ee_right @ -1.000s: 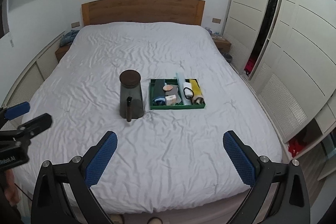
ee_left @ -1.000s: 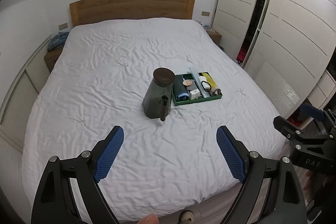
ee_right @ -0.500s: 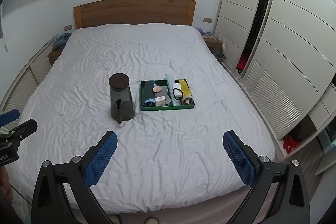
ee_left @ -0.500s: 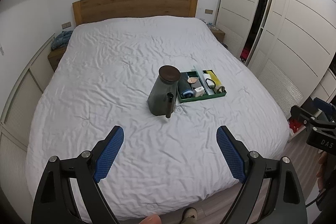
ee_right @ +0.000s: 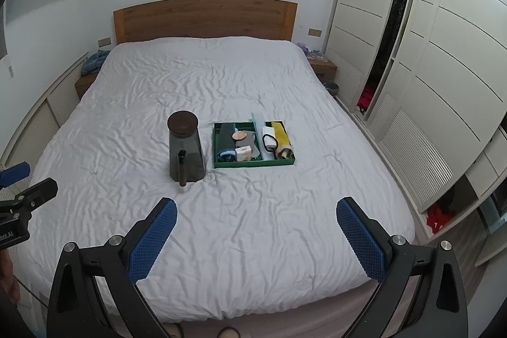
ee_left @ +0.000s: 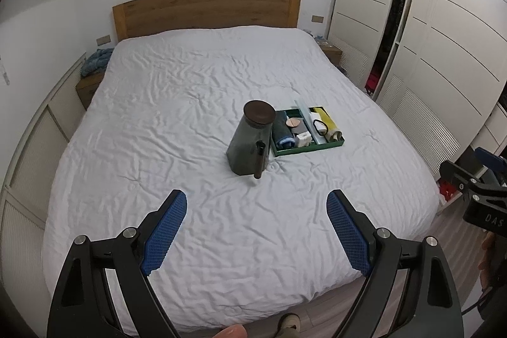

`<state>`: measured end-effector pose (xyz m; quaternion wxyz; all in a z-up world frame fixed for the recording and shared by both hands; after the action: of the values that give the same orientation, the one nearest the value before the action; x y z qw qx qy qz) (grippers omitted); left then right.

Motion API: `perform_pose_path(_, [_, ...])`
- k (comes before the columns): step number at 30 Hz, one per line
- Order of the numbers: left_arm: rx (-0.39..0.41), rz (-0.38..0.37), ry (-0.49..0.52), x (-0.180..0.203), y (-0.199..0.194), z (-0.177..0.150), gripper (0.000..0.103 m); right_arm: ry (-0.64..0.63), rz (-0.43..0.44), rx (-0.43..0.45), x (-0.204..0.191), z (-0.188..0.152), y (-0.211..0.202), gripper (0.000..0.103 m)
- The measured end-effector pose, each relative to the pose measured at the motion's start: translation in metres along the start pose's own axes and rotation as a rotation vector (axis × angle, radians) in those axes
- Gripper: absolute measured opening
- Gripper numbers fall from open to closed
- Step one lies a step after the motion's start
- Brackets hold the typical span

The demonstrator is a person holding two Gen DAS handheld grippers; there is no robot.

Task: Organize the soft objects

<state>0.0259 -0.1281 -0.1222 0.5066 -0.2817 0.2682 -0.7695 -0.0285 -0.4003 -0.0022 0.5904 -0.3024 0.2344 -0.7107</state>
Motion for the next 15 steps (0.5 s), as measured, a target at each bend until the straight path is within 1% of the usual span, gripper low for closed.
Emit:
perform_pose_path(6, [0.038,0.015,0.011,0.000,-0.013,0.002,0.086,-0.020,0.010,0.016,-0.002,-0.005,-0.007,0.103])
perform_pose_path(9, [0.045,0.041,0.010,0.000,-0.018,0.002,0.086,-0.032,0.020,0.023,-0.006,-0.008,-0.011,0.103])
perform_pose_path(15, [0.065,0.055,0.013,-0.002,-0.026,0.000,0.087,-0.054,0.030,0.031,-0.011,-0.011,-0.016,0.103])
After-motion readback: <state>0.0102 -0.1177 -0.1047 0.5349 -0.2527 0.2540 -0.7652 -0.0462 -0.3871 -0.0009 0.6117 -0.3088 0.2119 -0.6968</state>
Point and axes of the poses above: each gripper's, at about its wrist camera, not at the fingertips, and y roughly the way its jaws point, x to its right, z to its top, the point moved 2 cm from there along y, roughly the way its jaws point, and after that the axes turned 6 degrees about -z, right-handed, at the moved point
